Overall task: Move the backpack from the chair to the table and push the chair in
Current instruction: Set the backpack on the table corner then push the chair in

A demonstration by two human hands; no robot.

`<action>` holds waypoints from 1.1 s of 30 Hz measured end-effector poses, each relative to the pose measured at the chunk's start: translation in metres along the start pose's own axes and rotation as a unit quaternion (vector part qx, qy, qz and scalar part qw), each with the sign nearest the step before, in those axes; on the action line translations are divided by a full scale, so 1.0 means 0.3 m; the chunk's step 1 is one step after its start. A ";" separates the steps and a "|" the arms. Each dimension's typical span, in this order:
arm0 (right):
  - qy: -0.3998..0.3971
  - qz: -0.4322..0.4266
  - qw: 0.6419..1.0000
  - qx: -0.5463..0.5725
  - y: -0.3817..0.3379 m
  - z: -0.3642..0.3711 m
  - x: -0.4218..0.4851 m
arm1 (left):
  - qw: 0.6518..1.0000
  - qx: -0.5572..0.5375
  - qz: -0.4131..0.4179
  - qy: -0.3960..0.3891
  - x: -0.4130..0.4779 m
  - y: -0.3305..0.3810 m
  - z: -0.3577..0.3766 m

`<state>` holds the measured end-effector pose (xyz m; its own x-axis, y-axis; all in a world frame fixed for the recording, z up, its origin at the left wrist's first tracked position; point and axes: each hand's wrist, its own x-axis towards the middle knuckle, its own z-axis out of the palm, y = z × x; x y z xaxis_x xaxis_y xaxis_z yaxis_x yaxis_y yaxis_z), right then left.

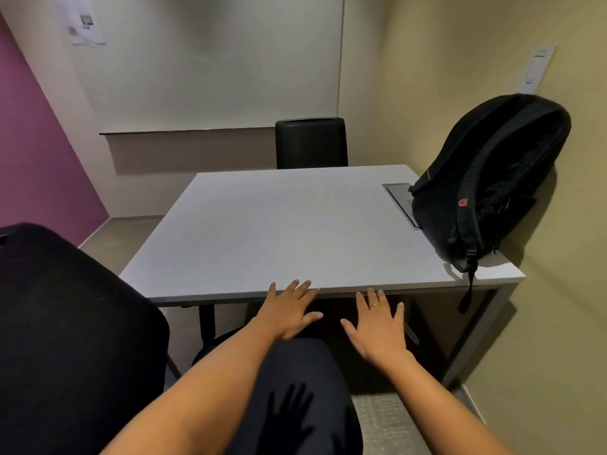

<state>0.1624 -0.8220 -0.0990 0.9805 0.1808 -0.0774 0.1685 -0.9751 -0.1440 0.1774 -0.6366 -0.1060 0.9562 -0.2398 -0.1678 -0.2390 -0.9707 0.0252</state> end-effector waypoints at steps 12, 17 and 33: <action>0.012 0.067 0.998 -0.006 -0.340 0.049 -0.319 | 0.995 0.044 0.087 0.004 -0.256 -0.272 -0.021; 0.024 0.089 0.996 -0.013 -0.446 0.053 -0.441 | 0.992 0.075 0.105 0.015 -0.375 -0.362 -0.036; 0.090 0.095 0.989 0.069 -1.047 -0.001 -0.644 | 0.978 0.167 0.119 0.043 -0.821 -0.776 -0.240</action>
<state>-0.0800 -0.5506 -0.0385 0.9974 -0.0412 0.0590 -0.0233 -0.9604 -0.2778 0.0098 -0.3527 0.0006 0.8742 -0.4724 -0.1124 -0.4843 -0.8317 -0.2713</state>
